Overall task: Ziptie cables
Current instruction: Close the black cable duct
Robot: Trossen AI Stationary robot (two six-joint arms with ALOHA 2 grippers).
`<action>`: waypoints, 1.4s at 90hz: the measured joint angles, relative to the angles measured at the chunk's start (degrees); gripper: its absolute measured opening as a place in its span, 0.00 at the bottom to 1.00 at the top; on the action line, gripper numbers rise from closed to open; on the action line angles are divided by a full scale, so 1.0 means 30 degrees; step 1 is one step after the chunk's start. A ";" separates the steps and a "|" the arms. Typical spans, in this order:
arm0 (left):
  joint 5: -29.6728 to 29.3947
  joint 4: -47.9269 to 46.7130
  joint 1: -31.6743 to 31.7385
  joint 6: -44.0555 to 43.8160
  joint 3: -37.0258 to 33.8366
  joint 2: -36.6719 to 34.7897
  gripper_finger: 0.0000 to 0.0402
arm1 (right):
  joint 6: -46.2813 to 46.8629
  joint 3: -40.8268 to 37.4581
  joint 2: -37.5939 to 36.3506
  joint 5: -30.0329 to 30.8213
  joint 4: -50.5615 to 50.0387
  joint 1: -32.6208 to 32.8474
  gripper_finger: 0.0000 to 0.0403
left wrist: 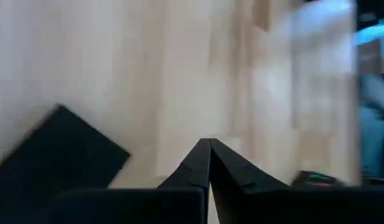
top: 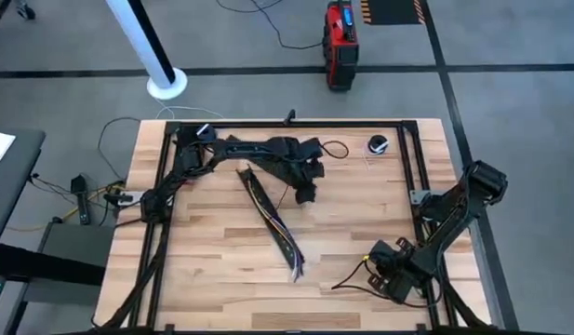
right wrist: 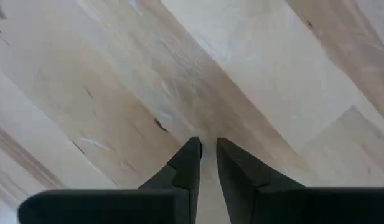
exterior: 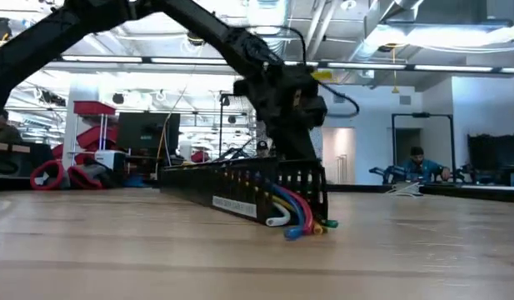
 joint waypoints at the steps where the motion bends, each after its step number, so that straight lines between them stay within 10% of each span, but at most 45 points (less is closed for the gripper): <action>1: -0.0349 -0.0102 -0.0019 0.0054 0.0000 -0.0118 0.00 | -0.0002 0.0000 0.0000 0.0088 0.0009 0.0000 0.13; 33: -1.1472 -0.3911 0.0004 0.2705 -0.0773 -0.3618 0.00 | -0.2144 0.0022 -0.0007 0.1832 -0.0037 -0.1689 0.13; 81: -1.3048 -0.2233 0.3560 0.1978 -0.7266 -0.3863 0.00 | -0.3701 0.0029 -0.0022 0.5755 0.1249 -0.8584 0.13; 109: -1.1650 -0.2036 0.3339 0.3161 -0.7715 -0.3853 0.00 | -0.4443 -0.0139 -0.0030 0.5814 0.7854 -1.3778 0.12; 126: -1.0426 -0.1371 0.2774 0.3848 -0.7745 -0.3816 0.00 | -0.3681 -0.3503 -0.0024 0.5319 1.7678 -1.5164 0.03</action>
